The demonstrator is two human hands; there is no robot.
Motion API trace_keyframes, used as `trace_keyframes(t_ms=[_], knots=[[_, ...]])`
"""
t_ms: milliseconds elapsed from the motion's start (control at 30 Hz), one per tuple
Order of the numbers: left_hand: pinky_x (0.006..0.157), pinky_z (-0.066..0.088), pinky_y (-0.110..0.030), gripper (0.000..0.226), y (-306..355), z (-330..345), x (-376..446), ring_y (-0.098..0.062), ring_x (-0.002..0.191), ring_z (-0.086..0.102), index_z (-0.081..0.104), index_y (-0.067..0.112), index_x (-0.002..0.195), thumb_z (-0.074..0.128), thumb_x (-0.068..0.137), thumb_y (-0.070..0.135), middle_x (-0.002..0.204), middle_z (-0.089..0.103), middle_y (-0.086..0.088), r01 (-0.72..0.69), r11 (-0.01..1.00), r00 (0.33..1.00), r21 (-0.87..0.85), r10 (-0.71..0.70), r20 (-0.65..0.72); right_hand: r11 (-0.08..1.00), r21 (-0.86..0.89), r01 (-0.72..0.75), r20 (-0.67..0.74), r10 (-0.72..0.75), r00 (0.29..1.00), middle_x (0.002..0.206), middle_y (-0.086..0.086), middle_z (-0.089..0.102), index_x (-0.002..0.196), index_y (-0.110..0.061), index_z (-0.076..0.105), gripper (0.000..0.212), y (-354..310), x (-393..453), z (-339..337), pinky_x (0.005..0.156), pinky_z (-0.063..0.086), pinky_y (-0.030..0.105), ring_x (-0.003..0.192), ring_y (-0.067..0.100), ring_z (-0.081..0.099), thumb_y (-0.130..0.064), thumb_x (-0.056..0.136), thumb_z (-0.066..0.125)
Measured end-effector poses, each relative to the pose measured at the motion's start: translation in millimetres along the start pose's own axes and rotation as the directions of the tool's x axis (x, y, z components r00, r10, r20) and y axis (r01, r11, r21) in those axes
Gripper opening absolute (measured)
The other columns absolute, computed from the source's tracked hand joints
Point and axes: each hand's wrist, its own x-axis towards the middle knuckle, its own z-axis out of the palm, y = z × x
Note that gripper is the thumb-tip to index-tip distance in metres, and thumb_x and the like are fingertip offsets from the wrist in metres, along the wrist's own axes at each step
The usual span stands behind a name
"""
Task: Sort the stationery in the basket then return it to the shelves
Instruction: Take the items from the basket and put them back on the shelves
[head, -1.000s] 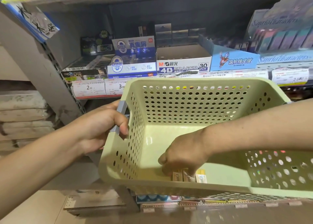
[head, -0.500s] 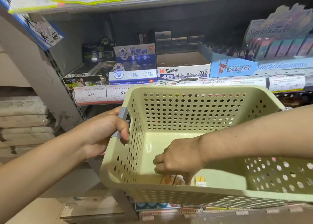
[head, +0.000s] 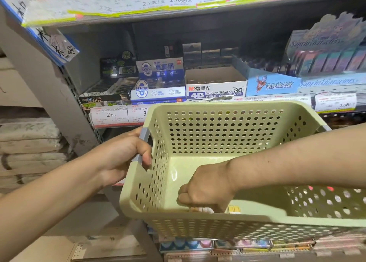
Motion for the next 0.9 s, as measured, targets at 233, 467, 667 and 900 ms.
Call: trace_keyframes(t_ms=[233,467,667,900], knots=[[0.064,0.041,-0.034,0.053,0,0,-4,-0.025,0.049,0.050,0.064,0.016,0.096,0.038,0.061,-0.015,0.057,0.059,-0.012,0.003,1.000,1.000,0.007,-0.003,0.026,0.985,0.120,-0.121,-0.041,0.127,0.991,0.068,-0.008,0.030,0.118,-0.017,0.054,0.037,-3,1,3,0.044,0.022,0.024,0.057,0.016,0.038,-0.023,0.083,0.066],[0.061,0.041,-0.031,0.051,-3,-1,-3,-0.023,0.044,0.049,0.062,0.016,0.092,0.036,0.063,-0.016,0.051,0.056,-0.010,-0.017,1.000,0.999,0.003,0.017,0.049,0.991,0.135,-0.012,0.032,0.007,0.999,0.111,0.006,0.054,0.117,-0.014,0.049,0.049,0,-3,-10,0.055,0.027,0.026,0.074,0.019,0.043,-0.023,0.074,0.071],[0.059,0.048,-0.032,0.055,-3,-2,-3,-0.025,0.048,0.052,0.067,0.019,0.084,0.041,0.046,-0.011,0.058,0.059,-0.013,-0.029,1.000,0.996,-0.006,0.030,0.082,0.979,0.204,-0.009,0.015,0.006,1.000,0.097,0.009,0.063,0.106,-0.011,0.052,0.028,-1,2,-5,0.062,0.032,0.027,0.077,0.024,0.049,-0.018,0.082,0.063],[0.052,0.049,-0.030,0.051,-3,-3,-3,-0.023,0.043,0.052,0.063,0.016,0.090,0.034,0.066,-0.018,0.053,0.058,-0.011,-0.028,1.000,0.991,0.003,0.027,0.127,0.971,0.235,-0.032,0.021,0.028,0.999,0.106,0.009,0.063,0.117,-0.012,0.052,0.031,6,0,-10,0.066,0.033,0.026,0.082,0.022,0.049,-0.017,0.088,0.060]])
